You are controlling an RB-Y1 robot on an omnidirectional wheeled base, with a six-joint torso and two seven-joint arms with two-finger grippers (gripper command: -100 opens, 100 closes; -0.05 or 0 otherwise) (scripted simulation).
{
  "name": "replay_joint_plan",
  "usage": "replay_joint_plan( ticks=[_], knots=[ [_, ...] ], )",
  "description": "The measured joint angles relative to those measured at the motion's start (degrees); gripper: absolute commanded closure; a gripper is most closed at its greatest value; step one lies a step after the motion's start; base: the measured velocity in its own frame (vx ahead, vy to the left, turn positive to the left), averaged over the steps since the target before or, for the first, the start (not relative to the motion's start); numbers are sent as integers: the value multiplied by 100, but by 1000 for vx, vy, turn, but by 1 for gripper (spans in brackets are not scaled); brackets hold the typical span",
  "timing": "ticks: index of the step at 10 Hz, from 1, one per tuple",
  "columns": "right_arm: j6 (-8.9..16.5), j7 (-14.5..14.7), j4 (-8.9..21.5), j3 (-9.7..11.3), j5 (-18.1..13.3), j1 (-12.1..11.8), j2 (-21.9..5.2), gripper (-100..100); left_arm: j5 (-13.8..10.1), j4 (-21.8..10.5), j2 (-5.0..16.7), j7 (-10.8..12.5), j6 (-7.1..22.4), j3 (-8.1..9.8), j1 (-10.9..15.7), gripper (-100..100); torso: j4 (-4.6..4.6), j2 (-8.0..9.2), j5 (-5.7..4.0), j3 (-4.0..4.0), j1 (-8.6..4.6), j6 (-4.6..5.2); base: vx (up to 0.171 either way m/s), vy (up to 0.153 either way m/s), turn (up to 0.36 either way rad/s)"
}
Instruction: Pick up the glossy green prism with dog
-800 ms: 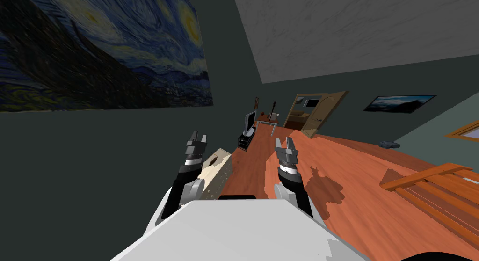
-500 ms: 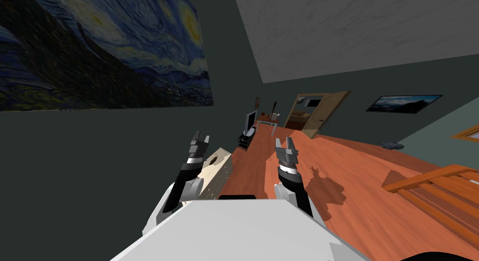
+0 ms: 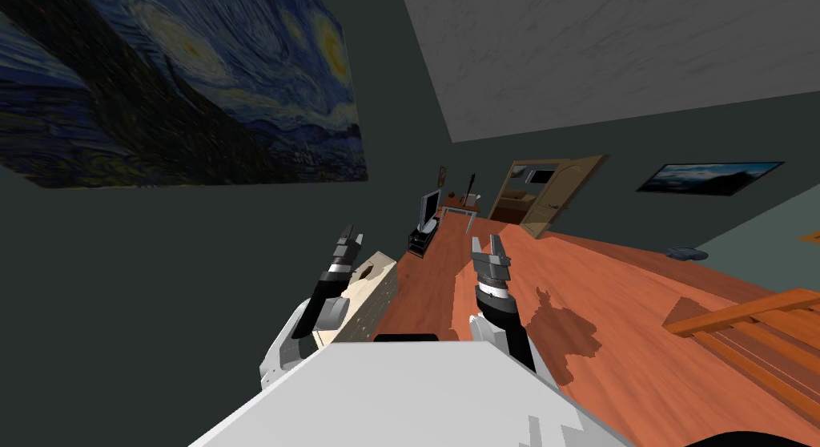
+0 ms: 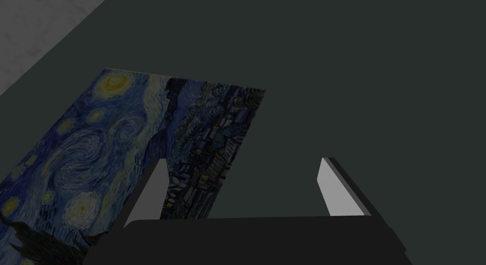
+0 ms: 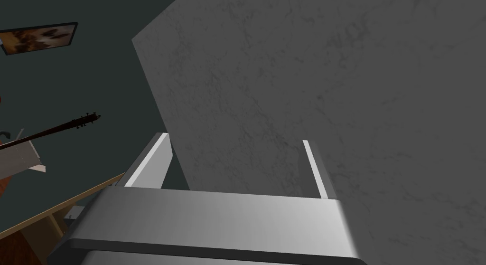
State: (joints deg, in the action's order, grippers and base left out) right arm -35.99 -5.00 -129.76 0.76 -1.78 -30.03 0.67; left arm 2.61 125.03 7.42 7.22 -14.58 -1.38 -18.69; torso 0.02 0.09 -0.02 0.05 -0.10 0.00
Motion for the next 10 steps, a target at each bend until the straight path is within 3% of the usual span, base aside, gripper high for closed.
replay_joint_plan(
  ticks=[3,10],
  knots=[
    [0,0,0,0,0,0,0,0,-57,-491,157,40,271,144,367,-100,1,2,-1,1,-2,0,-34,-29,39],
    [0,0,0,0,0,0,0,0,-147,-1618,214,84,1067,445,1266,-100,-1,-5,0,-2,2,0,-26,-23,31]
  ],
)
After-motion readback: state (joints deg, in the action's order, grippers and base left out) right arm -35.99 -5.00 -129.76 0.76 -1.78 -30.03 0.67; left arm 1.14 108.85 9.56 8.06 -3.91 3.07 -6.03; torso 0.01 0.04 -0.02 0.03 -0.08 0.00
